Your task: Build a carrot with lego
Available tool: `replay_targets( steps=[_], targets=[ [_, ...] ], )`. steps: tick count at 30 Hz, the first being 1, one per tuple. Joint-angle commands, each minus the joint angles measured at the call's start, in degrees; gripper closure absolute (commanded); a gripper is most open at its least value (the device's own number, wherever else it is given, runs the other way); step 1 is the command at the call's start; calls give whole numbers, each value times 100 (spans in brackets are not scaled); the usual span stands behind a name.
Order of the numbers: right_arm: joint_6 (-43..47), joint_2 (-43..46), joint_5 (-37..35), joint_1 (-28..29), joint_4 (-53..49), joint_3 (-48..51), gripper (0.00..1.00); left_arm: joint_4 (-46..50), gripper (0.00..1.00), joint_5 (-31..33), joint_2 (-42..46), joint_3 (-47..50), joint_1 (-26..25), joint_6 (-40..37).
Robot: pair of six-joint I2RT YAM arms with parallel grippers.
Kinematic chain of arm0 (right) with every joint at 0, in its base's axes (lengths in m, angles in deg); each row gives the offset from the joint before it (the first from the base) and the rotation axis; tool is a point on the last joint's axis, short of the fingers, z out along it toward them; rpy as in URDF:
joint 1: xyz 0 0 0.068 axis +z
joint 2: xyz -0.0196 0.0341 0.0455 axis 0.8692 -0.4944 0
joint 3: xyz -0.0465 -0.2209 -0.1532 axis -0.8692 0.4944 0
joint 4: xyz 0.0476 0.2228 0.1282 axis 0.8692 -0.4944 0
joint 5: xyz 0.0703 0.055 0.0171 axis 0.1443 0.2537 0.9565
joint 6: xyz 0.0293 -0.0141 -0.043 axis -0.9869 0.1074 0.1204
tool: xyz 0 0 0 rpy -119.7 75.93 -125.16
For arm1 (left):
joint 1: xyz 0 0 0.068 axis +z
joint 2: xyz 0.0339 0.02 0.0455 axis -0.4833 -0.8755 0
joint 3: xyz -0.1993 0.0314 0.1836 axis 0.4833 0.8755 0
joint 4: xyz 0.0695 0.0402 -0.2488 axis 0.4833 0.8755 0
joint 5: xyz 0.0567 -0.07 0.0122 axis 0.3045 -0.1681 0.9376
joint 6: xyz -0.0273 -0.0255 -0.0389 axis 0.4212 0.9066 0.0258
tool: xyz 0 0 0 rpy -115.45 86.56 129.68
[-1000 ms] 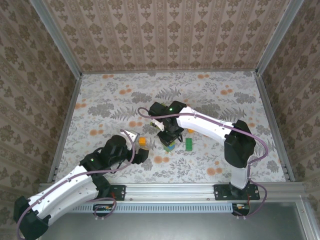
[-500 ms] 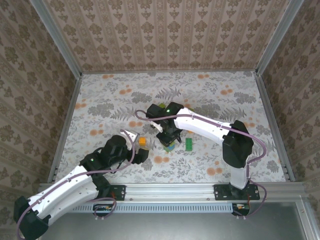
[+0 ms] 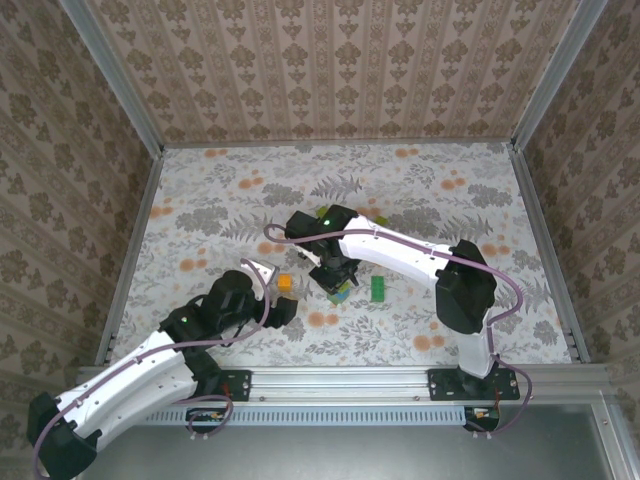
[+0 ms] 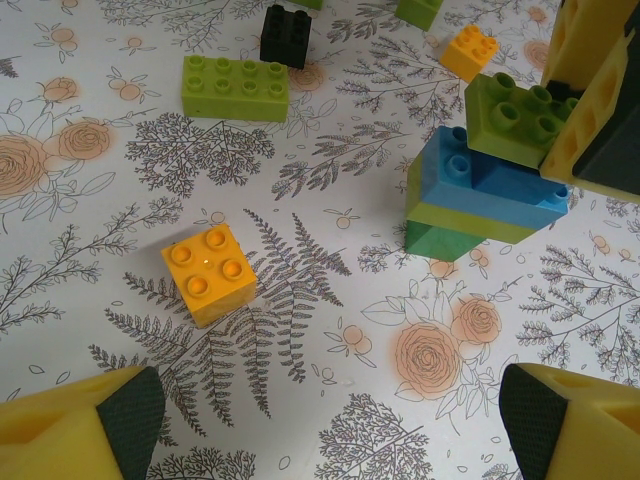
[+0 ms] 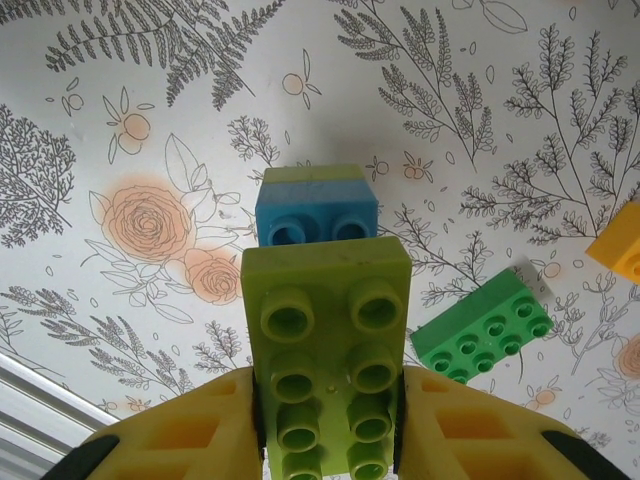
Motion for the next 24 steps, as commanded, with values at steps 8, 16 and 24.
replay_targets(
  steps=[8,16,24],
  targets=[
    [-161,-194,-175,43,-263,-39,65,-24,10,-35,13,10,-50,-134],
    [-114,-303,-197,54,-273,13,67,-21,10,-25,17,5,-53,-134],
    [-40,-491,-215,102,-316,217,68,-24,10,-25,17,6,-54,-134]
  ],
)
